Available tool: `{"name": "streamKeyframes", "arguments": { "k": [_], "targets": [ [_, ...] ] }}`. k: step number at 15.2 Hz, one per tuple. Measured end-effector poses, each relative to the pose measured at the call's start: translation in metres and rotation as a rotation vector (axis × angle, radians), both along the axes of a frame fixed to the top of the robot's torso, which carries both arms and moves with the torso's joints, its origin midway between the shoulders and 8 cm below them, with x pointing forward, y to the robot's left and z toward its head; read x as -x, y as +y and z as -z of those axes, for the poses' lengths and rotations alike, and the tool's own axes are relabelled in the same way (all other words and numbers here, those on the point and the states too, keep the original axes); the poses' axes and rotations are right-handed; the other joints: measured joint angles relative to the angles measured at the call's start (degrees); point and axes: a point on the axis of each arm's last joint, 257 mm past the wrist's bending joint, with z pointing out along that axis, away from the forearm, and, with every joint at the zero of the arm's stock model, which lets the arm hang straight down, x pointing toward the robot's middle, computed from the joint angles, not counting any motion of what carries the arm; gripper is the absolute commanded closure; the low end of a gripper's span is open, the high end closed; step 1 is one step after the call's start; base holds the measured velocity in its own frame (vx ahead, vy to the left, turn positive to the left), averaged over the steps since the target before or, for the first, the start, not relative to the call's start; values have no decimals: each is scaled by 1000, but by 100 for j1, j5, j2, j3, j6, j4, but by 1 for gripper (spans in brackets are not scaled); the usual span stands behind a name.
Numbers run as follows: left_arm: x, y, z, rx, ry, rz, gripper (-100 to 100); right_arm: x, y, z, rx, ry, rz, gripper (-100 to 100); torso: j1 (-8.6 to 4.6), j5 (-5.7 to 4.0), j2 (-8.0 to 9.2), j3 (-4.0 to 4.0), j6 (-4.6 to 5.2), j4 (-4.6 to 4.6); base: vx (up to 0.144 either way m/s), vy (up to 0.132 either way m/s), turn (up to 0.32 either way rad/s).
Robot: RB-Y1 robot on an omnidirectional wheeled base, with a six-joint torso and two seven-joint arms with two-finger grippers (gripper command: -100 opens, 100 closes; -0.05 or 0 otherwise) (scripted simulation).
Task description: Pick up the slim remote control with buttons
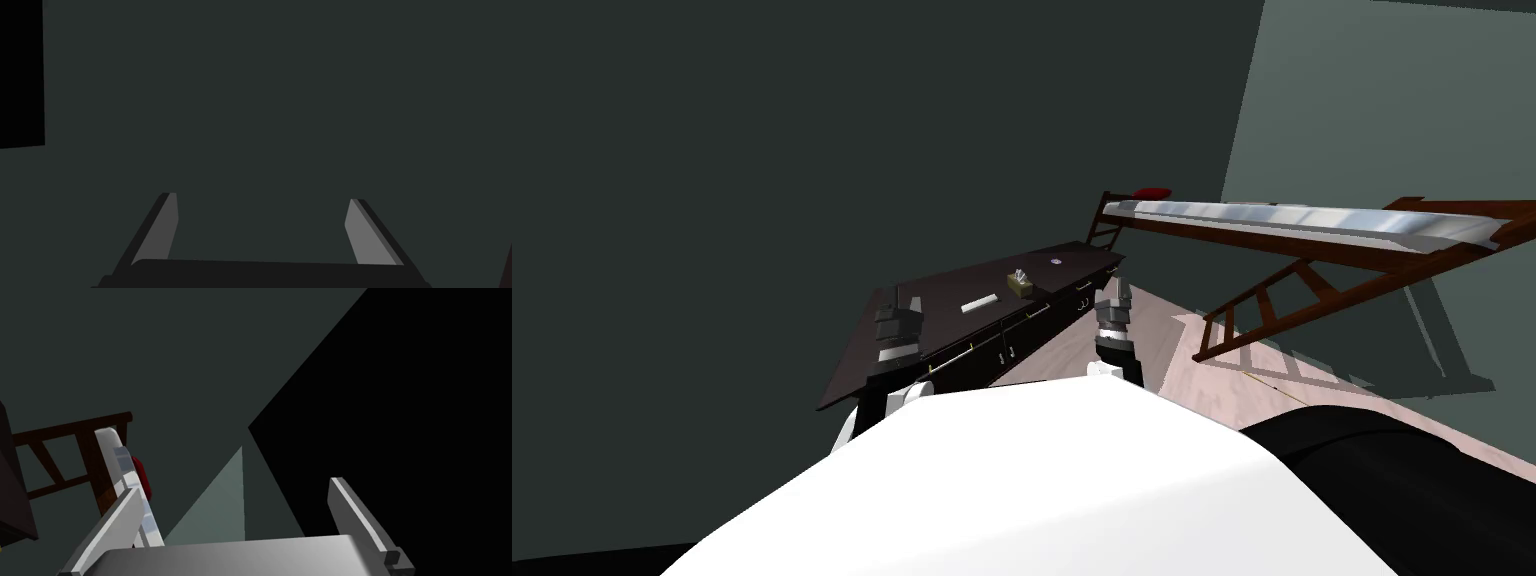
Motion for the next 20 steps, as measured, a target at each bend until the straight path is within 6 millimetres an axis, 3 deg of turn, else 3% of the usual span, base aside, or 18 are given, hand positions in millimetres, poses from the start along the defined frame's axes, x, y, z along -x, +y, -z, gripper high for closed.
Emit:
{"name": "streamKeyframes", "arguments": {
  "k": [7,20],
  "targets": [
    [-17,6,5,-33,69,64,-100,0,0,0,0,0,0,0,-18,-5,43,25,1,10,-113,-55,-25],
    [-60,43,21,-2,243,115,-100,0,0,0,0,0,0,0,-6,-1,17,10,1,4,-46,-20,-40]
  ]
}}
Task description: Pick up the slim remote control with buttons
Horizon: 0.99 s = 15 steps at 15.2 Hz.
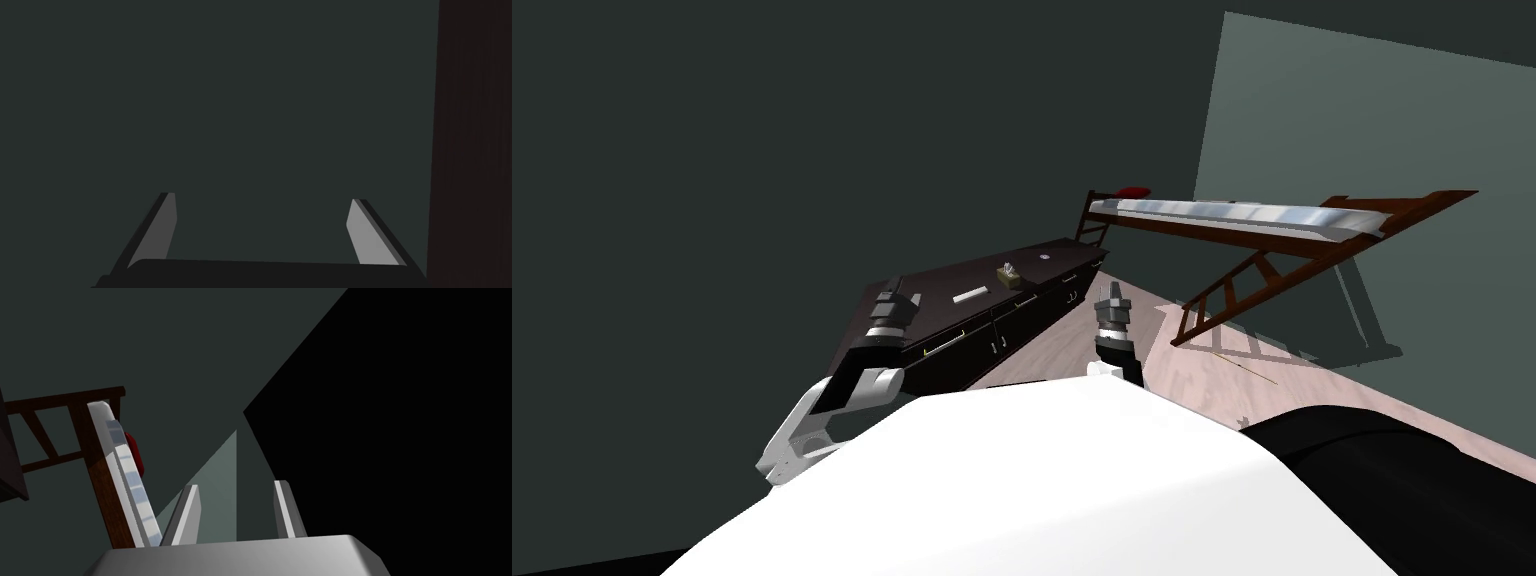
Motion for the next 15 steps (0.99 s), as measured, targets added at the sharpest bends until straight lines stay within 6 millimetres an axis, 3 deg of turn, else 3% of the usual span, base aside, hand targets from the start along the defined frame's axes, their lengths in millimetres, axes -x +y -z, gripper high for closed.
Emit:
{"name": "streamKeyframes", "arguments": {
  "k": [15],
  "targets": [
    [-35,60,13,82,198,-54,-100,0,0,0,0,0,0,0,2,0,-14,-8,0,-3,-15,-15,-52]
  ]
}}
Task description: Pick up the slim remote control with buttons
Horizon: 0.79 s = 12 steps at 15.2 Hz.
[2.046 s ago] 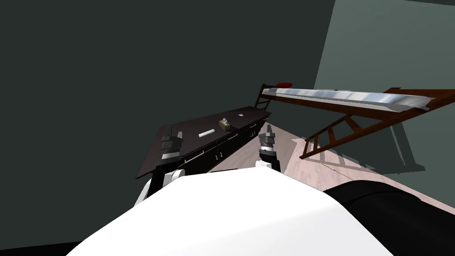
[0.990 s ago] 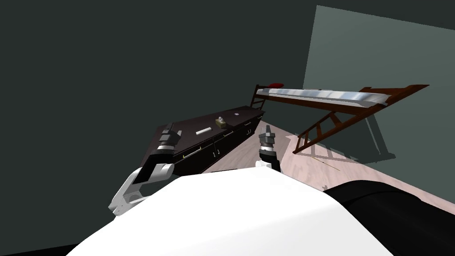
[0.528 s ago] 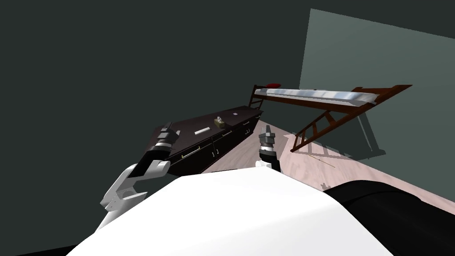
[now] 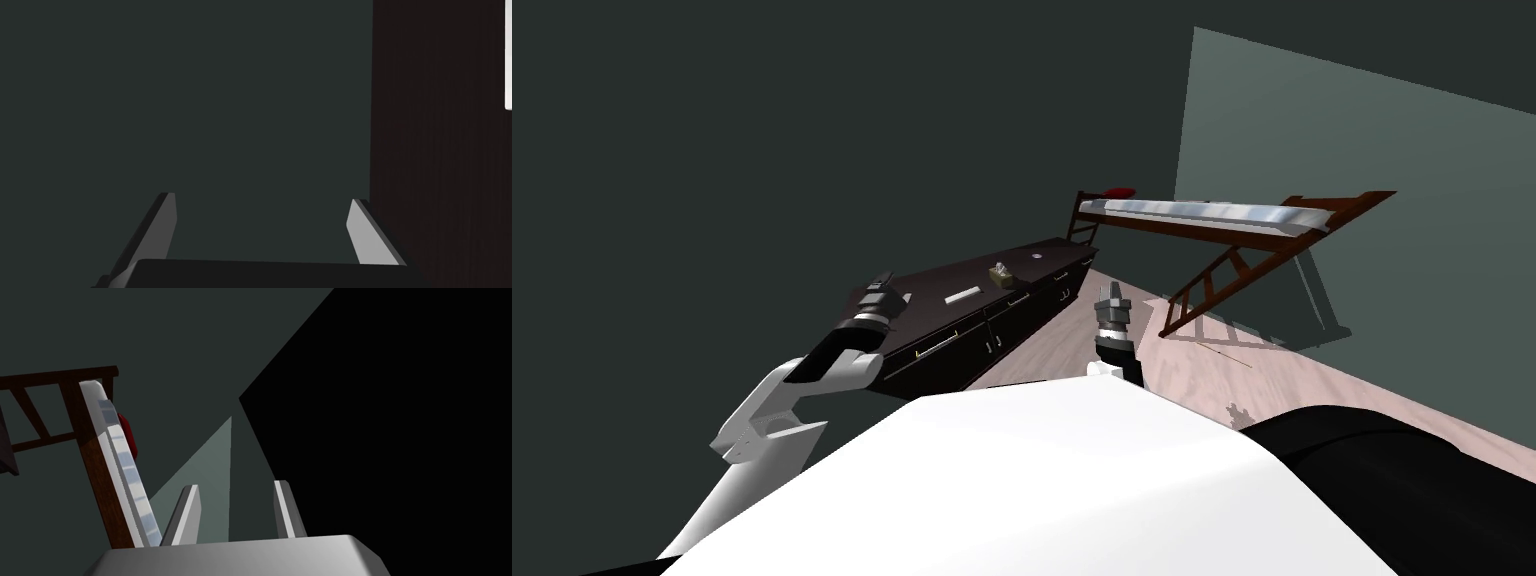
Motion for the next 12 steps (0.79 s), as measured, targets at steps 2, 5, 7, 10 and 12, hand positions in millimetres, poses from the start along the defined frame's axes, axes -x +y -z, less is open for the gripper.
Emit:
{"name": "streamKeyframes", "arguments": {
  "k": [2,5,7,10,12],
  "targets": [
    [-5,8,3,14,26,-13,-100,0,0,0,0,0,0,0,0,0,-2,-1,1,0,-6,-19,-81],
    [-8,20,8,32,65,-34,-100,0,0,0,0,0,0,0,1,0,-2,-1,-2,-1,0,-13,-47],
    [-12,30,9,46,90,-50,-100,0,0,0,0,0,0,0,-1,0,-4,-3,1,-1,2,-13,-65],
    [-14,44,13,70,129,-75,-100,0,0,0,0,0,0,0,-2,0,-6,-3,0,-1,6,-17,-67],
    [-17,51,17,82,155,-91,-100,0,0,0,0,0,0,0,1,1,-6,-3,-2,-1,7,-10,-38]
  ]
}}
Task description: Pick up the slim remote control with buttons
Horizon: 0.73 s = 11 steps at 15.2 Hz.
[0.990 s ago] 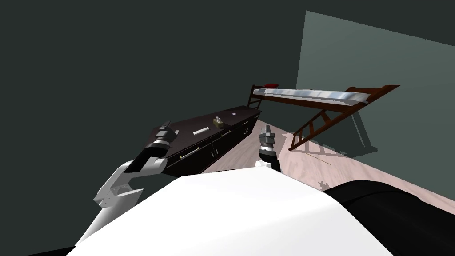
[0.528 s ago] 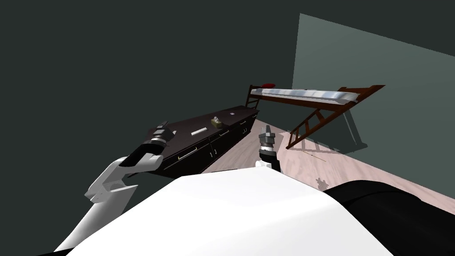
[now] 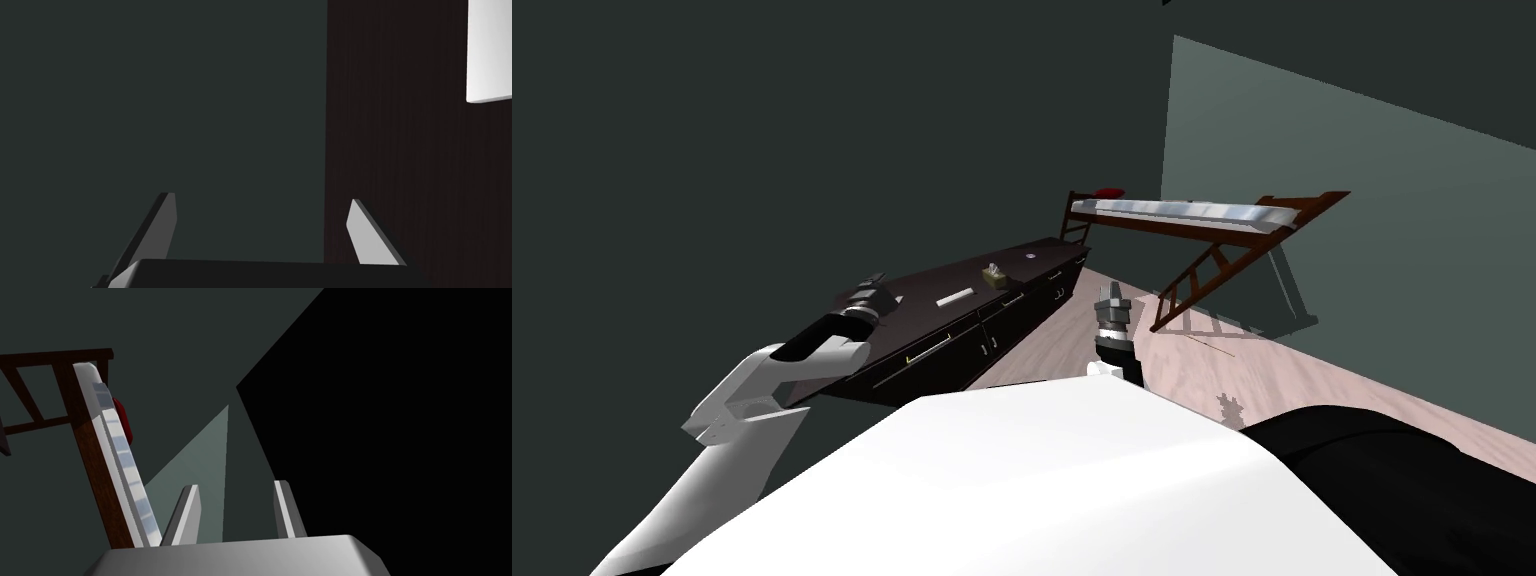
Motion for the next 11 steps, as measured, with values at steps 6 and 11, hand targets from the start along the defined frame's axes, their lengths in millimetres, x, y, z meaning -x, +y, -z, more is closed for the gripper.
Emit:
{"name": "streamKeyframes", "arguments": {
  "k": [6,11],
  "targets": [
    [-3,27,10,46,80,-57,-100,0,0,0,0,0,0,0,-2,-1,-4,-2,3,-1,12,-14,-74],
    [-2,48,22,91,155,-110,-100,0,0,0,0,0,0,0,-1,0,-4,-3,-1,-1,19,-15,-74]
  ]
}}
